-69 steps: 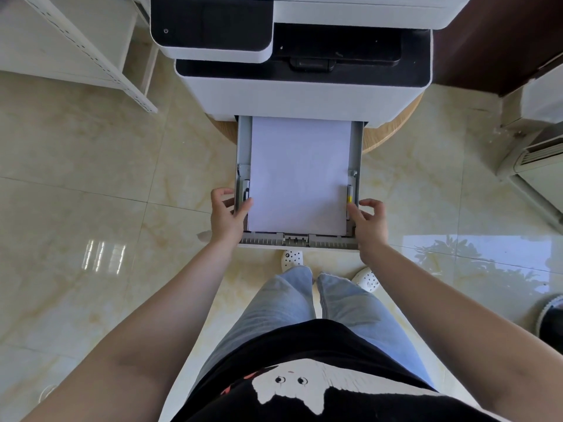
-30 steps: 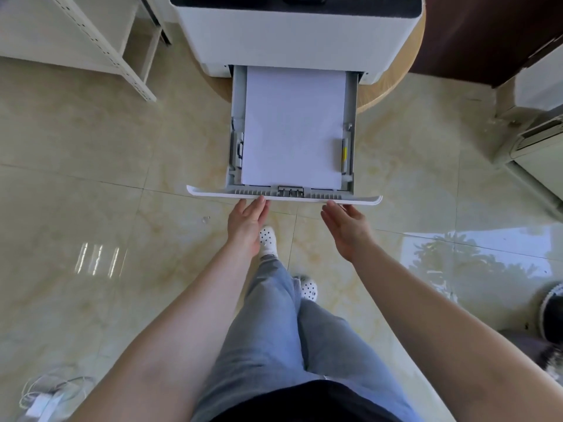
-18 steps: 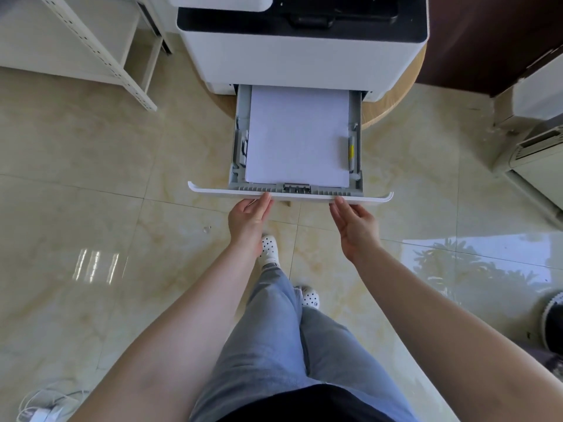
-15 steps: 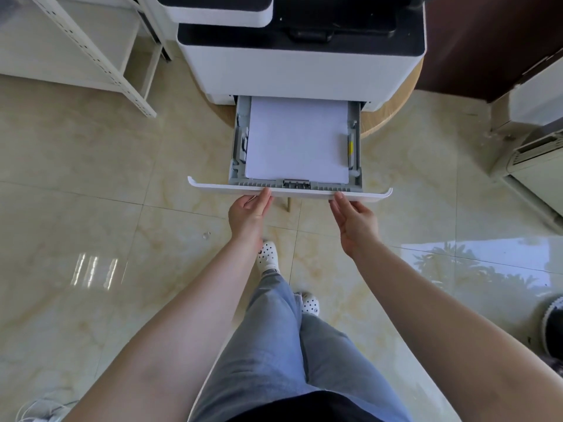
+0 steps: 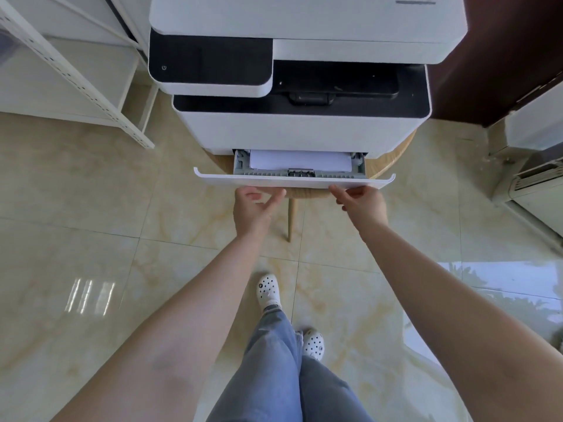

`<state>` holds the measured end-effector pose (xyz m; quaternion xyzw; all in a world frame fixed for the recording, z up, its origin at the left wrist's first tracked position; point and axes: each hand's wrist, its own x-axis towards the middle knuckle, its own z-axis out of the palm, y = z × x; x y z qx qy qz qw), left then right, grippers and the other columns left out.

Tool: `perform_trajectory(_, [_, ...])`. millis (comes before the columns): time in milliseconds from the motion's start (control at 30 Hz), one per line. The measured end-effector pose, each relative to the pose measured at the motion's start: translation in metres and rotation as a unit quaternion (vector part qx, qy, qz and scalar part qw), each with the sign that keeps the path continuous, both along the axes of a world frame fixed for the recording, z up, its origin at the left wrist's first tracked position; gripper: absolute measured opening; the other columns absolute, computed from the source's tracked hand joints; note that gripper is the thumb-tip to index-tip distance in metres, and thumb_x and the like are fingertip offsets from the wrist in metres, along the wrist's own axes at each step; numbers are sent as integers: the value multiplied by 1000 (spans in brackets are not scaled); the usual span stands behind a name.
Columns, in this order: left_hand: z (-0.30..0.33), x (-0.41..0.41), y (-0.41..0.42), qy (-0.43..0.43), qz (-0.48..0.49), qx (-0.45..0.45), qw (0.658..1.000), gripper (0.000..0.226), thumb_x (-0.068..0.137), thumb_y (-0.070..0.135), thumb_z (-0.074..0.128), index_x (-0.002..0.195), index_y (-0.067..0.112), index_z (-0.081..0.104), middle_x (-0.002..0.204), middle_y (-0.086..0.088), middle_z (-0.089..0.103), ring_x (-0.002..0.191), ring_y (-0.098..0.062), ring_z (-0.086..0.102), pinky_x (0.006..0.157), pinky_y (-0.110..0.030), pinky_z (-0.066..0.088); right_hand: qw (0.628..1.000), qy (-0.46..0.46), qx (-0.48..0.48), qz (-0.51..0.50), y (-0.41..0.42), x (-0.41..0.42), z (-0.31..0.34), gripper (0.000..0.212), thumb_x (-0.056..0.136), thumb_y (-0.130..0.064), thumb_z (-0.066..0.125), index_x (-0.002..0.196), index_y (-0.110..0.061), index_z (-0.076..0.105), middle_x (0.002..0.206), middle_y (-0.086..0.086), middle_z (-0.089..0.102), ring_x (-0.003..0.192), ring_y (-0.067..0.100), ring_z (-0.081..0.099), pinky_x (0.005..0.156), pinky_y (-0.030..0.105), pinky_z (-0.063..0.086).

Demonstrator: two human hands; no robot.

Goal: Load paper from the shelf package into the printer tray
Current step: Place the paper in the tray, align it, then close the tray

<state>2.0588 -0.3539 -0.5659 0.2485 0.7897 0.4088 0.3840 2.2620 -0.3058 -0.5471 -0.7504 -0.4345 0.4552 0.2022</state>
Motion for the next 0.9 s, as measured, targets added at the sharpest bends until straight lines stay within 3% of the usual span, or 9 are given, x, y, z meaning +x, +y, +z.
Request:
perform_trajectory(100, [-1,-9,13,130,63,-39,989,94,51,59,82,120,13,37,122,-10,44,105,-29,50,85,-39,43,996,-85,-7,4,14,-7,4,64,64,-74,64,93,-17,68,88,-5,72,80,18,66,72,35,54])
perform_trajectory(200, [3,-21,31,141,112,-91,979,128,46,67,79,143,12,17,145,-16,25,125,-36,39,104,-46,35,993,-118,4,-10,17,-19,2,64,64,-74,64,99,-20,60,89,-12,63,81,14,60,69,30,43])
perform_trajectory(300, [1,-23,38,164,68,-77,981,147,45,72,75,149,7,-5,157,-16,9,140,-34,25,116,-48,22,994,-99,19,-48,18,-29,-1,66,62,-76,64,99,-22,56,89,-14,60,82,12,57,70,29,40])
perform_trajectory(433, [-6,-21,40,156,48,-35,986,152,45,74,73,147,-1,-13,159,-18,4,147,-29,9,117,-50,8,992,-89,35,-81,15,-30,-3,66,56,-79,63,94,-26,54,80,-20,57,78,8,57,65,27,38])
perform_trajectory(600, [-12,-18,41,143,60,9,988,155,45,72,75,146,-2,-16,157,-22,9,146,-31,11,118,-50,5,991,-80,50,-93,16,-30,-7,66,53,-82,62,89,-27,53,76,-21,57,72,3,55,58,24,35])
perform_trajectory(900, [-12,-23,70,170,72,-1,983,157,40,82,66,146,0,-14,157,-19,13,147,-28,12,119,-48,-1,986,-112,70,-98,46,-39,-7,67,57,-82,59,91,-25,52,74,-20,53,69,6,51,58,26,32])
